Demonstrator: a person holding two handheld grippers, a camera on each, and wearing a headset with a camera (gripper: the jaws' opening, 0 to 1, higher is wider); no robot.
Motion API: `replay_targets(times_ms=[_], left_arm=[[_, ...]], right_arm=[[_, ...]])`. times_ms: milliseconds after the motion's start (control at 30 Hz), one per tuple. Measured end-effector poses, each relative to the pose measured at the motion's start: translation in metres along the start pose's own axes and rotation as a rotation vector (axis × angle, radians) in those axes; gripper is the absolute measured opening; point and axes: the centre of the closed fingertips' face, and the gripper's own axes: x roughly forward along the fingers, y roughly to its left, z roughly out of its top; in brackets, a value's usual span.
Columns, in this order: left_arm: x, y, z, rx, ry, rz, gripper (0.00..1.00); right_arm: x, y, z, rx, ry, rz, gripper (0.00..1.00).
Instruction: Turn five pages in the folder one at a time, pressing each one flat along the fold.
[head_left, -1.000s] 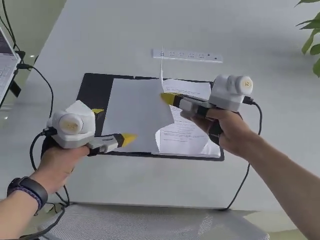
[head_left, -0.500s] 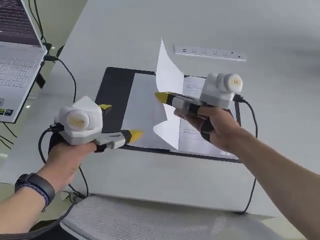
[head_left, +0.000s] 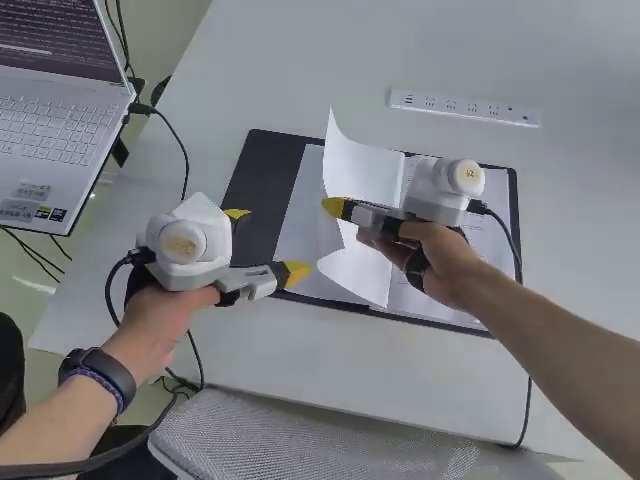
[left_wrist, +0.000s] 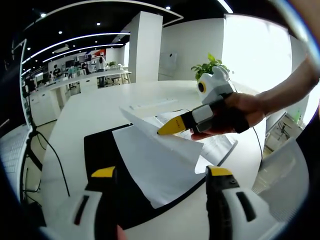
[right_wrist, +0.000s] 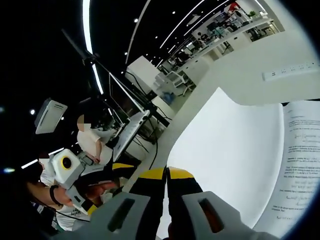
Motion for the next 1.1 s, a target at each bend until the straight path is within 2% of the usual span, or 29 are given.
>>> replay_targets(times_ms=[467,667,967,1100], left_arm=[[-0.004,0.006,-0.007,-0.034,0.009,0.02,0.71],[-0.004,0.011,-0.012,-0.047,0.014,0.03,0.7],[-0.005,0.014,-0.021,-0.063,0.027,0.042,0.7],[-0.006,0.012,-0.02,-0.059,0.031,0.041,0.69]], right_arm=[[0.03,-0.02,-0.032,0.045,0.089,-0.038,0.0],[0.038,-0.029,-0.048,0.064,0.136,-0.07,0.0],[0.043,-0.028,-0.052,0.086,0.151,-0.068,0.0],[0.04,-0.023,-0.049,0.089,0.145,-0.063,0.01]])
